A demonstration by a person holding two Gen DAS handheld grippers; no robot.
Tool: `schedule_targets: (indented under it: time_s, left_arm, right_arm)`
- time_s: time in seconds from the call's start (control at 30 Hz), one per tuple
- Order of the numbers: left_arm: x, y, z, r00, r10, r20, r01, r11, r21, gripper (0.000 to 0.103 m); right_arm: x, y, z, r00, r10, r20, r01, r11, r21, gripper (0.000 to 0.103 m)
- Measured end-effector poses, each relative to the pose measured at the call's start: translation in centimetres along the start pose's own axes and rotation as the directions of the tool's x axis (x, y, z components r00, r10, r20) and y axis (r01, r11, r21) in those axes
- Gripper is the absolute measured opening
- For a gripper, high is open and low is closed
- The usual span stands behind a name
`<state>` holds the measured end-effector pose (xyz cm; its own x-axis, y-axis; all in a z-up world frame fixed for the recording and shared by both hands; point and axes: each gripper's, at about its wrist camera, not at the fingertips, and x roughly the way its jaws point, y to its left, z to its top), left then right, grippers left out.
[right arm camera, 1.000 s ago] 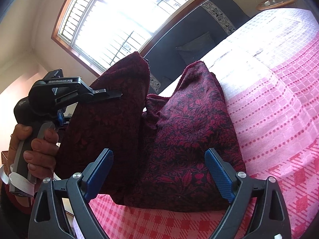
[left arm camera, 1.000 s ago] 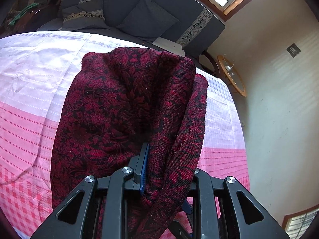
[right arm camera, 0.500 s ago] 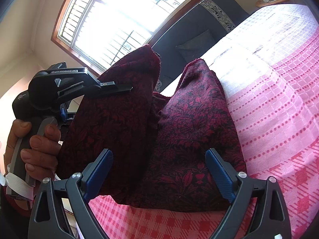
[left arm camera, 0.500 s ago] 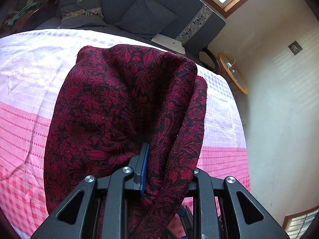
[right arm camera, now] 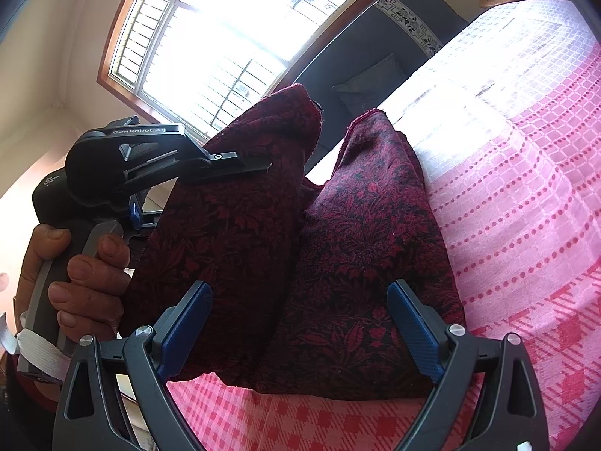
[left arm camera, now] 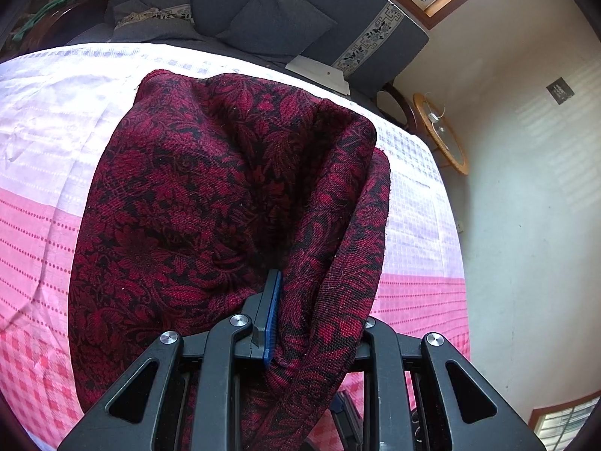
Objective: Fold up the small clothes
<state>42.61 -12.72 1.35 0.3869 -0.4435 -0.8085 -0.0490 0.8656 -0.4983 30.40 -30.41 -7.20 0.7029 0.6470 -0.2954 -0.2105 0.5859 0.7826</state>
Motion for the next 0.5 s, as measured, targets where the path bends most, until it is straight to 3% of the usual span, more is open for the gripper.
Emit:
schedule_targets:
  time_s: [0.5]
  left_arm:
    - [1.3,0.3,0.2,0.999,-0.037,-0.038,0.038,0.999,0.007,0.023]
  right_arm:
    - [0.0,-0.3,0.0,1.0,0.004,0.002,-0.004,1.0,0.007,0.094]
